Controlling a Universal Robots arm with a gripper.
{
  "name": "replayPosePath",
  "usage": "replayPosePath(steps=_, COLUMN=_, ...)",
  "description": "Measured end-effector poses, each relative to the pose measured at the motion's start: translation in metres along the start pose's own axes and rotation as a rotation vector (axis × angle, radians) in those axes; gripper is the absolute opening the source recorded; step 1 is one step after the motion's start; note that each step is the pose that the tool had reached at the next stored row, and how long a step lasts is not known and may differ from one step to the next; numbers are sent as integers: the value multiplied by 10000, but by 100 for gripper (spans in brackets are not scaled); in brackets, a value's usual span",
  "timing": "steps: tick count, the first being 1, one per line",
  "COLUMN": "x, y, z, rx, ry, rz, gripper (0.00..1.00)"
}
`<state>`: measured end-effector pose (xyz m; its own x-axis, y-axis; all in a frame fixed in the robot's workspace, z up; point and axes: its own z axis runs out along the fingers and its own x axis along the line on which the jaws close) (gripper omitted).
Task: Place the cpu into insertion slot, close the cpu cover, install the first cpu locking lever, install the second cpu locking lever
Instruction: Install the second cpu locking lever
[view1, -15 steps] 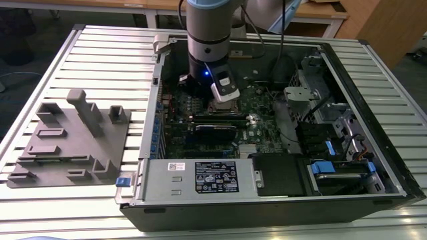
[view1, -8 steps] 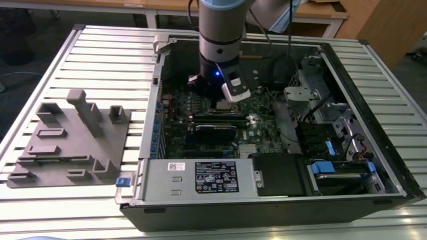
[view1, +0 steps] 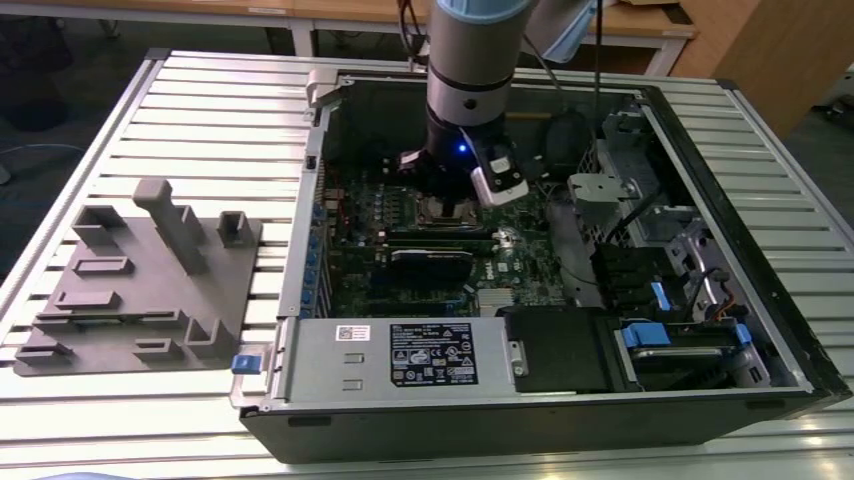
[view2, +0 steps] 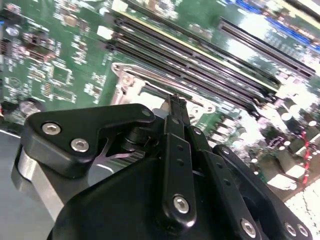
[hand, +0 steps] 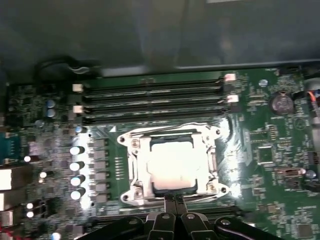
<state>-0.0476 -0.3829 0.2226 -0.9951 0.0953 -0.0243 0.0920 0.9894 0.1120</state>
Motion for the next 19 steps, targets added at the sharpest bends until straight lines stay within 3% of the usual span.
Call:
replayPosePath(steps=3, x=-2, y=33, z=5, rx=2, ry=-1, rz=0, gripper=11)
replayPosePath(steps=11, x=17, y=230, z=32, rx=2, ry=-1, rz=-1, gripper=11)
replayPosePath(steps=19, x=21, y=262, z=35, rx=1, ry=0, rz=-1, gripper=11)
